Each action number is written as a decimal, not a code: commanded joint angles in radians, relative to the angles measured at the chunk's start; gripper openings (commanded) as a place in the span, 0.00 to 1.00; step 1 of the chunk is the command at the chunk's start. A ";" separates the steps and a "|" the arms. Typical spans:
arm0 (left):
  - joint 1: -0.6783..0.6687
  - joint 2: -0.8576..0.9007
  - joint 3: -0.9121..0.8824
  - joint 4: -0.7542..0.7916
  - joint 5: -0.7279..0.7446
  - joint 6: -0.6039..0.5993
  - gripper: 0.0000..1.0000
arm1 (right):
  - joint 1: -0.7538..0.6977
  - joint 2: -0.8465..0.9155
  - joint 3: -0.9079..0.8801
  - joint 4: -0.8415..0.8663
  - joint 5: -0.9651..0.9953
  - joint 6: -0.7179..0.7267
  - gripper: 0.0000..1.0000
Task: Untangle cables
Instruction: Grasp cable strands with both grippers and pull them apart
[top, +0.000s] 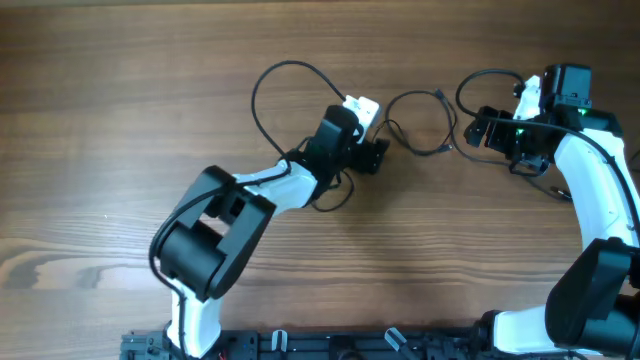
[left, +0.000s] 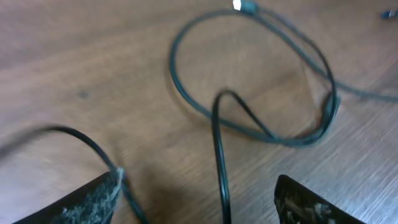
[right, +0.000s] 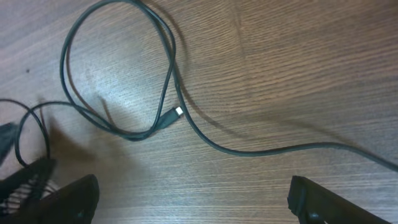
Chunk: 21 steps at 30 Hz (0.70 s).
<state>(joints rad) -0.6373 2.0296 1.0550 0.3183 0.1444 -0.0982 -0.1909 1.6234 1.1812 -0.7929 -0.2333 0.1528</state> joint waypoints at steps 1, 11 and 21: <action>-0.034 0.043 0.004 0.008 0.034 0.037 0.76 | 0.002 0.011 -0.010 0.003 -0.023 -0.130 1.00; -0.037 0.031 0.004 -0.008 -0.060 0.142 0.04 | 0.002 0.099 -0.102 0.132 0.006 -0.466 1.00; 0.115 -0.240 0.004 -0.132 -0.070 0.109 0.04 | 0.002 0.155 -0.126 0.177 -0.019 -0.621 0.93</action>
<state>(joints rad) -0.5694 1.9194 1.0538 0.2150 0.0929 0.0250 -0.1909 1.7638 1.0775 -0.6491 -0.2440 -0.3733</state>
